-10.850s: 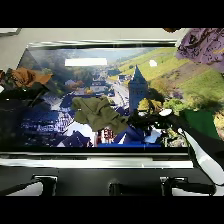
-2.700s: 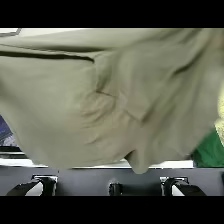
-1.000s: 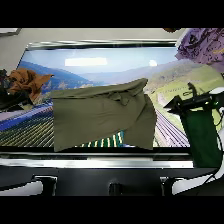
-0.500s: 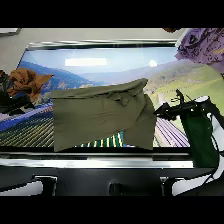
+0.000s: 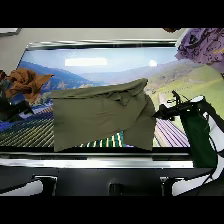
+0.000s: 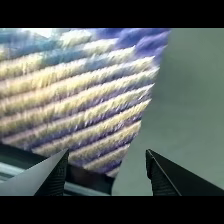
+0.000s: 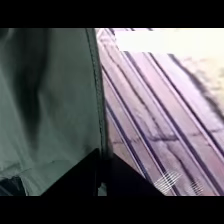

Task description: Fold the clothes and pants, and hang the long-sleeved shirts on hangers.

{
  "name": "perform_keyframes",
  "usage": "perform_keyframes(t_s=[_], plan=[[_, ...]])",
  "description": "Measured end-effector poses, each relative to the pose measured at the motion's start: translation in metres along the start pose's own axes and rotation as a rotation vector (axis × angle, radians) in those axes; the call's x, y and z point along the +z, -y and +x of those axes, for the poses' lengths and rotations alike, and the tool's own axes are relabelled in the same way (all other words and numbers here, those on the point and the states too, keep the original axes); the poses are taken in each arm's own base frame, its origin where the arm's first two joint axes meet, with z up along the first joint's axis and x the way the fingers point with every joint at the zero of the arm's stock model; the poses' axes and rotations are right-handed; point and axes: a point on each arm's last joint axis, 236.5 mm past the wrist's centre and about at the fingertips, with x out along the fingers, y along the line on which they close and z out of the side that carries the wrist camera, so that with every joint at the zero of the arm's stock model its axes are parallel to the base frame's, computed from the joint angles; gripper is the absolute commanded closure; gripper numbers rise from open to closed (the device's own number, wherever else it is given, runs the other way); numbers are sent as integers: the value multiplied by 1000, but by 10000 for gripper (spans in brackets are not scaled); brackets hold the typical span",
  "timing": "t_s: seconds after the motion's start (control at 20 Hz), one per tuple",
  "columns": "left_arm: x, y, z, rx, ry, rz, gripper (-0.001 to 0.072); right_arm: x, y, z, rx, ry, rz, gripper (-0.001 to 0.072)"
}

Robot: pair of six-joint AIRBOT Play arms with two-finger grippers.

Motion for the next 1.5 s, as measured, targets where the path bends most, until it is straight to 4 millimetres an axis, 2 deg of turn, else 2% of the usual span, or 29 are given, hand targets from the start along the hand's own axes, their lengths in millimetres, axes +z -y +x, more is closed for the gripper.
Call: perform_keyframes(t_s=[0.1, 0.3, 0.4, 0.55, 0.75, 1.15, 1.2, 1.35, 1.4, 1.45, 1.5], plan=[[-26, -6, 20, -84, -42, -64, 166, 0, -9, -7, 11, 10, -6, 681], [-82, -1, 63, -257, -147, -142, 166, -3, -23, -17, 25, 12, -19, 681], [-107, 3, 79, -300, -198, -158, 166, -6, -27, -20, 30, 5, -14, 681], [-132, 7, 93, -333, -251, -168, 166, -11, -32, -22, 43, -14, -6, 681], [-152, 10, 103, -354, -293, -171, 166, -18, -36, -24, 58, -41, 1, 681], [-170, 26, 110, -367, -346, -120, 176, -17, -45, -32, 59, -20, -17, 681], [-172, 28, 111, -365, -350, -109, 209, -16, -45, -33, 57, -14, -19, 681], [-174, 32, 115, -350, -350, -78, 460, -15, -47, -36, 55, -5, -26, 681], [-174, 31, 116, -342, -349, -70, 482, -15, -48, -37, 55, -3, -28, 681], [-174, 32, 117, -340, -346, -67, 558, -15, -48, -37, 54, -1, -29, 681], [-174, 33, 117, -339, -346, -66, 685, -15, -49, -38, 54, 1, -31, 681]])
